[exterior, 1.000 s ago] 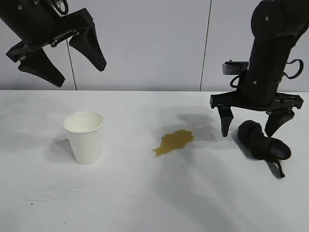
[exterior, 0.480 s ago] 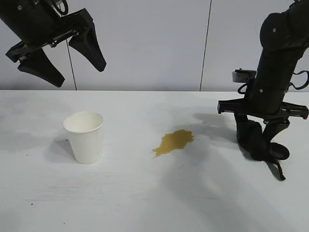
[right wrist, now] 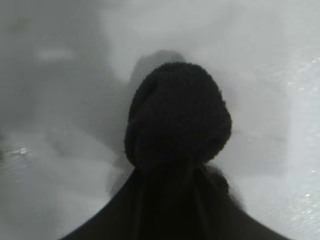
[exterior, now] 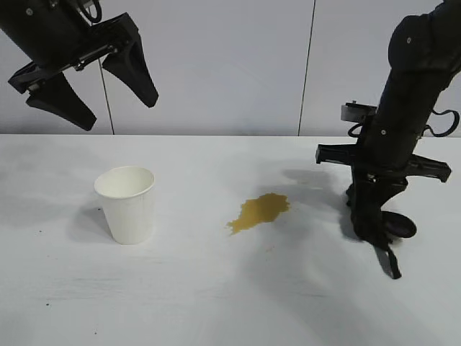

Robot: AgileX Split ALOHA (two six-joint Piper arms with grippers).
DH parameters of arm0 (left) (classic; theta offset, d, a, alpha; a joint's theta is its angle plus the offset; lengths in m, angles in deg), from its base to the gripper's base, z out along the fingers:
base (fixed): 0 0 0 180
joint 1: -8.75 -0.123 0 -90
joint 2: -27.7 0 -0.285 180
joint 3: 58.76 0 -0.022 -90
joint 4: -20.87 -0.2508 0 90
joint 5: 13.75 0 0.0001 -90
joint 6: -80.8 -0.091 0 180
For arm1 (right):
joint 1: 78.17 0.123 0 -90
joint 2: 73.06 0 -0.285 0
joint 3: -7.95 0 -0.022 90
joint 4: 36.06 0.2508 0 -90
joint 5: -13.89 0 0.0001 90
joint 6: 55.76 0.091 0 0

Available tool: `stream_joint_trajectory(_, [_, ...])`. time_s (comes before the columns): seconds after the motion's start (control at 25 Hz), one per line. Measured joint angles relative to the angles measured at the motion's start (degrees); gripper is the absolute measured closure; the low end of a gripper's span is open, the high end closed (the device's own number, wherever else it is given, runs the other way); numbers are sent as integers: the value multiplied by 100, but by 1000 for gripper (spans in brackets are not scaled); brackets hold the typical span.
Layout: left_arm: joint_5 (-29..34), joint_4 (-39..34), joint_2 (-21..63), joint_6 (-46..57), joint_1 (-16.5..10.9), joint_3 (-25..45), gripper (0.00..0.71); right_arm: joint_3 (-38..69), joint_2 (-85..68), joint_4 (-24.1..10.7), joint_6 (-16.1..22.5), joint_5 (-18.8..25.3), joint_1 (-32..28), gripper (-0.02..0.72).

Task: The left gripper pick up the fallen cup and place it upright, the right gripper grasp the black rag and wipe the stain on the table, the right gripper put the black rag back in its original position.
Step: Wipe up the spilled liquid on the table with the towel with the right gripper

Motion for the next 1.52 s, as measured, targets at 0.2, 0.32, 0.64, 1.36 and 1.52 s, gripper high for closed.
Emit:
stream_joint_trajectory(0.2, [0,0,0,0,0,0,16,-32,-489,226,-142,-5,333,582])
stream_joint_trajectory(0.32, [0,0,0,0,0,0,16,-36,-530,244,-142,-63,742,582])
stream_joint_trajectory(0.64, [0,0,0,2,0,0,16,-36,-425,265,-82,-793,1724,582])
stream_joint_trajectory(1.36, [105,-17,0,7,0,0,16,-38,407,-1447,1306,-1268,1483,582])
stream_joint_trajectory(1.52, [112,-17,0,7,0,0,16,-54,407,-1603,1361,-1178,1101,582])
